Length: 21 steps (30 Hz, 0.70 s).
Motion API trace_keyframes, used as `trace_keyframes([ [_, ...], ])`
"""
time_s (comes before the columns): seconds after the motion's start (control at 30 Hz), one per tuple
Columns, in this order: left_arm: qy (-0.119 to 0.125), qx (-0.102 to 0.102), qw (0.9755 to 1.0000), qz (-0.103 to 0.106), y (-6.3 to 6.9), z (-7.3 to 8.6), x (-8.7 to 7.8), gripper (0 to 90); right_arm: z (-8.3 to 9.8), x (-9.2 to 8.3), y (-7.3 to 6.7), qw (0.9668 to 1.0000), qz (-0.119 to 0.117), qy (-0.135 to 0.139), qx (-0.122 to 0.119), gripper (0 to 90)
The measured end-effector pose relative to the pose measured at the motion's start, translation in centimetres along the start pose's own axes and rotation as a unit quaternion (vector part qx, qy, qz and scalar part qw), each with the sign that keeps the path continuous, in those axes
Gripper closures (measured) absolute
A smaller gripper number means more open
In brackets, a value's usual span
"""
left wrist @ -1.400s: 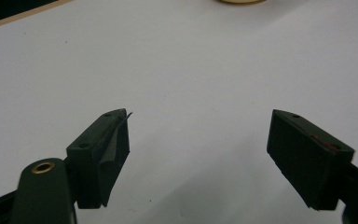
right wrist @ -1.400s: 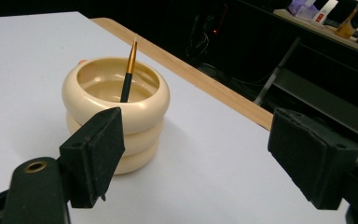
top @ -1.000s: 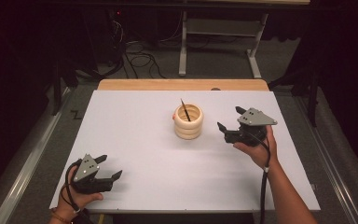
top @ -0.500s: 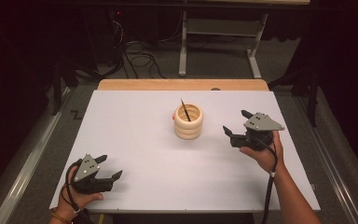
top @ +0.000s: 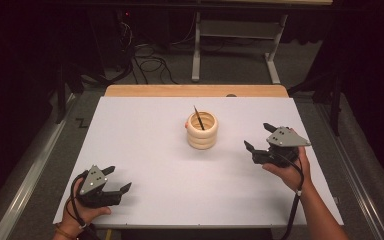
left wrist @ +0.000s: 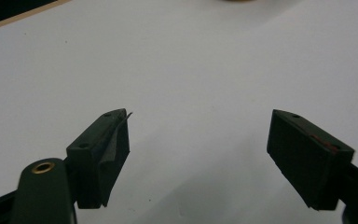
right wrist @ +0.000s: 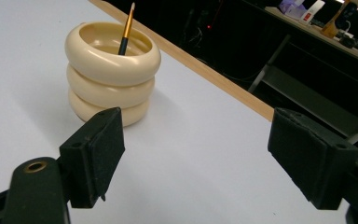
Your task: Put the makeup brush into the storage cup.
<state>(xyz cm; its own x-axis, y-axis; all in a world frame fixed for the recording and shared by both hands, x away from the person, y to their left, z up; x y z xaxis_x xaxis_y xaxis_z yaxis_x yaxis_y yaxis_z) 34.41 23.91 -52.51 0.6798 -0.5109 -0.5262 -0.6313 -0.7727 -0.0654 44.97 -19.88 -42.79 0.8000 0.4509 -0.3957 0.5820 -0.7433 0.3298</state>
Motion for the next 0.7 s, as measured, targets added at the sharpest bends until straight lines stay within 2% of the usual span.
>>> trace_keyframes([
  [0.7, -0.002, 0.002, 1.0, 0.0, 0.0, 0.0, 0.1, 21.7, 2.4, -2.4, 0.0, 1.0, 0.0, -0.002, -0.008, 19.5],
])
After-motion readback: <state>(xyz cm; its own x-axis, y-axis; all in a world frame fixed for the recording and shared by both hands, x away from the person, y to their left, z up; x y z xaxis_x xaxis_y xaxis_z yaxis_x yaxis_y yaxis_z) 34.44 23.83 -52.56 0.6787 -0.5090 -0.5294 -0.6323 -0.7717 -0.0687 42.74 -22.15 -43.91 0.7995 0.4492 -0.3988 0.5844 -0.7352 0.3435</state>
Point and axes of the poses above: each handheld gripper's, and its own axes: x roughly forward along the jaws, z roughly out of its underside, y roughly to its right, the point moved 7 cm from there along x, roughly forward along the jaws, and after that the axes turned 2 degrees about z, right-handed, at the moved point
